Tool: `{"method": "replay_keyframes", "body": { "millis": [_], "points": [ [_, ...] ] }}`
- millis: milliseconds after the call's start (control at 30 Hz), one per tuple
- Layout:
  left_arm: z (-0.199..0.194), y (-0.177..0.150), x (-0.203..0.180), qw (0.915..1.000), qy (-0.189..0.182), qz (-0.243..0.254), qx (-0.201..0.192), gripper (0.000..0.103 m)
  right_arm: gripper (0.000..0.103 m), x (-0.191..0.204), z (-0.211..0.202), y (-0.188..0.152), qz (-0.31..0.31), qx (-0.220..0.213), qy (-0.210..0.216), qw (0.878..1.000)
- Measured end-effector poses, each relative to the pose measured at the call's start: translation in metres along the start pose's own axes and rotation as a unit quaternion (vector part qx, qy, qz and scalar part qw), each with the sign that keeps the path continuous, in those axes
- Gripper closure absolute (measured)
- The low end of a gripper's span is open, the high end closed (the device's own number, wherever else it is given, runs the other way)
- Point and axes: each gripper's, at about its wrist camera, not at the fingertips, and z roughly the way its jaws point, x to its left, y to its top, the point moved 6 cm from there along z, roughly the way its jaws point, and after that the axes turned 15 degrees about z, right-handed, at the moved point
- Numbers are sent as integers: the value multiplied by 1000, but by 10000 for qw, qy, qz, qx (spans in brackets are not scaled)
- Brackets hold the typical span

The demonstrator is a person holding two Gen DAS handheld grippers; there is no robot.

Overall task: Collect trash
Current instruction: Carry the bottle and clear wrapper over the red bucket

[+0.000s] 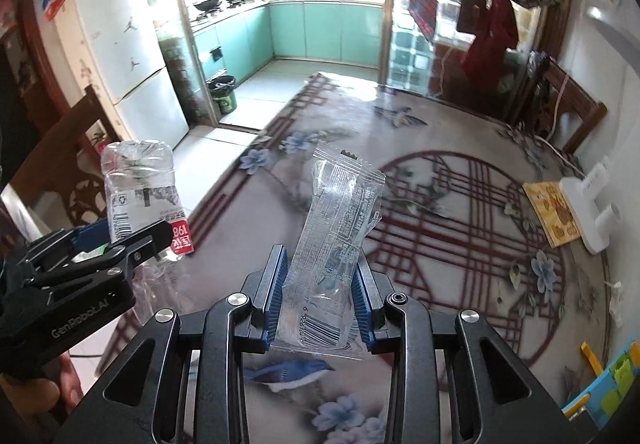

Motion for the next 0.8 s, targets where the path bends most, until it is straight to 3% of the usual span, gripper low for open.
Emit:
{"method": "replay_keyframes", "body": {
  "millis": [800],
  "points": [
    [-13,-24,128,9988,264,-418,38,50,73,106,22,-5,-401,-18,115,9991]
  ]
}}
